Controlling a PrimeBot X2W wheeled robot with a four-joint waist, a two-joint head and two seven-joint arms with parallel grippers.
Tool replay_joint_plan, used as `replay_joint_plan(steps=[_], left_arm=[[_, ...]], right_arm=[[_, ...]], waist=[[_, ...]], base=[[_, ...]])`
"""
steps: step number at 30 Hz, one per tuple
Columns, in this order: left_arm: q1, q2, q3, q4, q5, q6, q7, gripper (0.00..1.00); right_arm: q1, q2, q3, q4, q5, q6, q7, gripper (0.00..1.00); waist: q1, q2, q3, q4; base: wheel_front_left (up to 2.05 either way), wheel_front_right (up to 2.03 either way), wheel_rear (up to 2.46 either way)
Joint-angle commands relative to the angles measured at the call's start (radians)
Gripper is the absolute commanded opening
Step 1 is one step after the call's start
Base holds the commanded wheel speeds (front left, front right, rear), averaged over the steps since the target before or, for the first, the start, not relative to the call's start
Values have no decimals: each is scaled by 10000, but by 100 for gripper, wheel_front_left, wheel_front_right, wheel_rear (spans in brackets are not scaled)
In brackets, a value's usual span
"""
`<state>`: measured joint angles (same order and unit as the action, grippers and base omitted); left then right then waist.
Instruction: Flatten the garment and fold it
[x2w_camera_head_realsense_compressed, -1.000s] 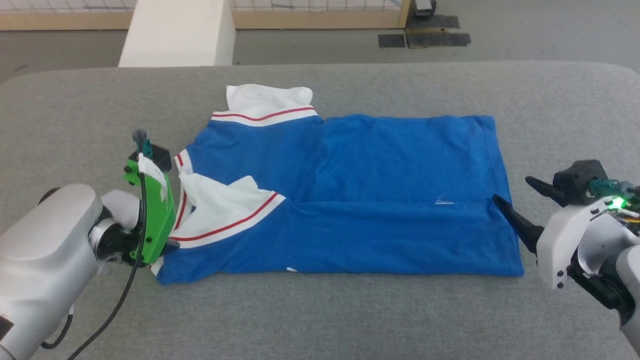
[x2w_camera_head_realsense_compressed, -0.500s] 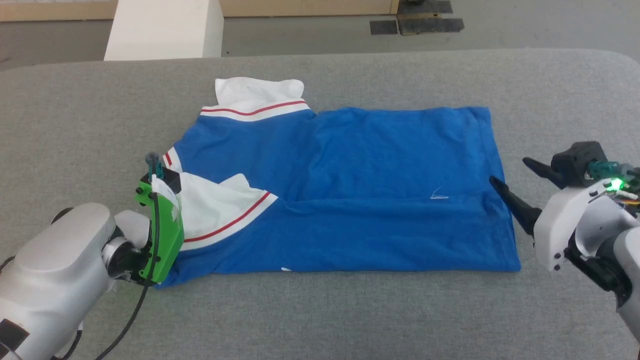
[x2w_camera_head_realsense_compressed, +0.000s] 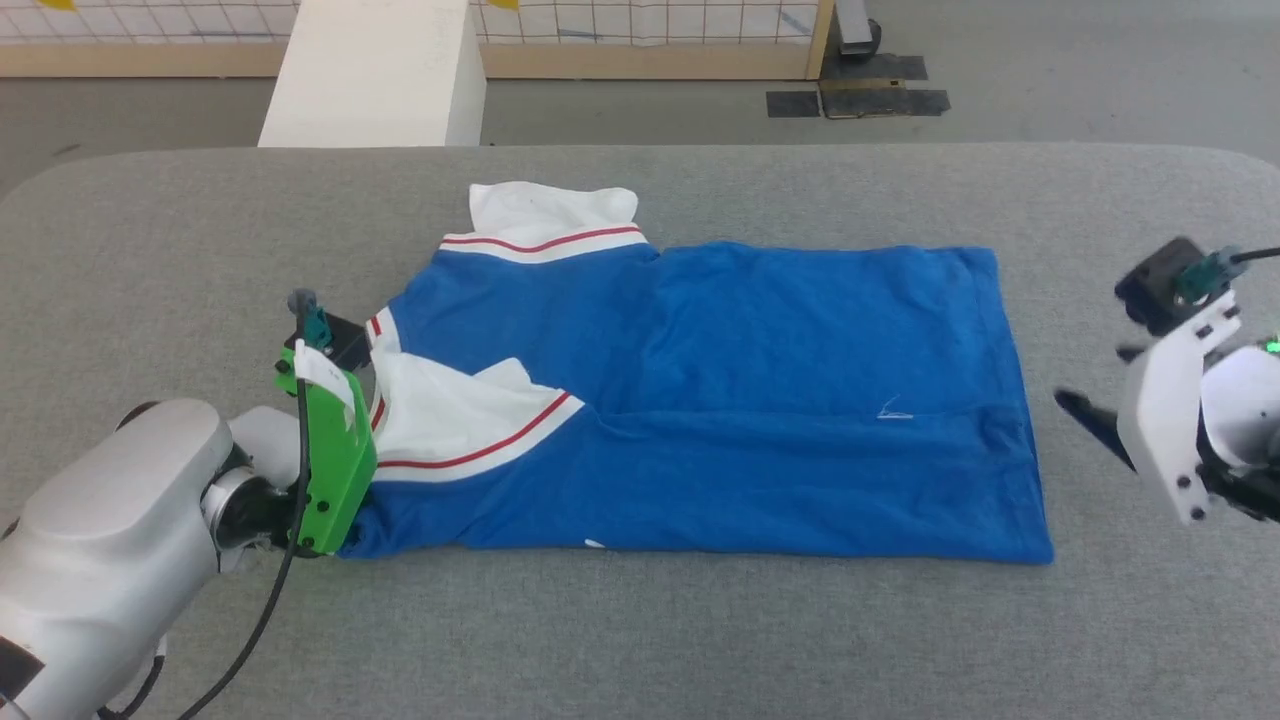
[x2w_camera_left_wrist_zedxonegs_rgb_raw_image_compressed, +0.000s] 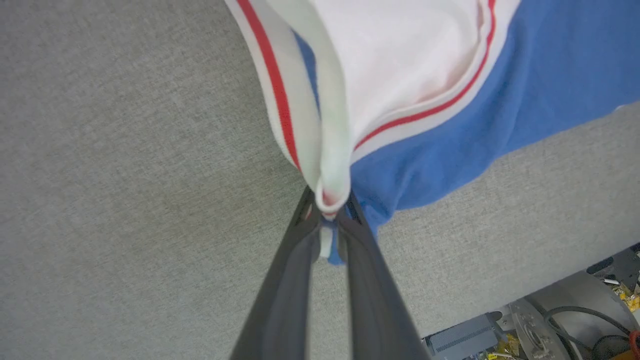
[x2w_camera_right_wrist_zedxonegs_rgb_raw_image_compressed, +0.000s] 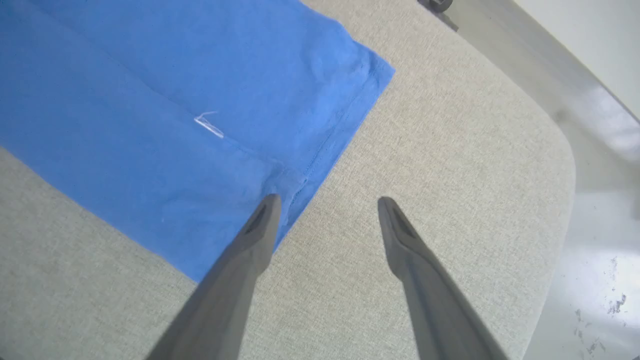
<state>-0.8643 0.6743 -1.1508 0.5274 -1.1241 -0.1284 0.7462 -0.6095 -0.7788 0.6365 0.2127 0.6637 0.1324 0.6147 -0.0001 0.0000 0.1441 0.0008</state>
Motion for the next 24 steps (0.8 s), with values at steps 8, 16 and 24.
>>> replay_joint_plan(steps=[8, 16, 24], left_arm=[[-412, -66, -225, -128, -11, -23, -262, 0], [-695, -94, -423, -114, 3, -23, -461, 0], [-580, -40, -619, 45, -154, -23, -766, 0]], right_arm=[[-111, -43, 1104, 917, 1309, -17, 1395, 100], [201, 976, 1753, 2504, 1300, -17, 837, 100], [-20, 1002, 2669, 2625, 1411, -17, -134, 0]], waist=[[1, 0, 445, 273], [1, 0, 927, 491], [1, 0, 861, 383]], base=[[0, 0, 0], [0, 0, 0], [0, 0, 0]])
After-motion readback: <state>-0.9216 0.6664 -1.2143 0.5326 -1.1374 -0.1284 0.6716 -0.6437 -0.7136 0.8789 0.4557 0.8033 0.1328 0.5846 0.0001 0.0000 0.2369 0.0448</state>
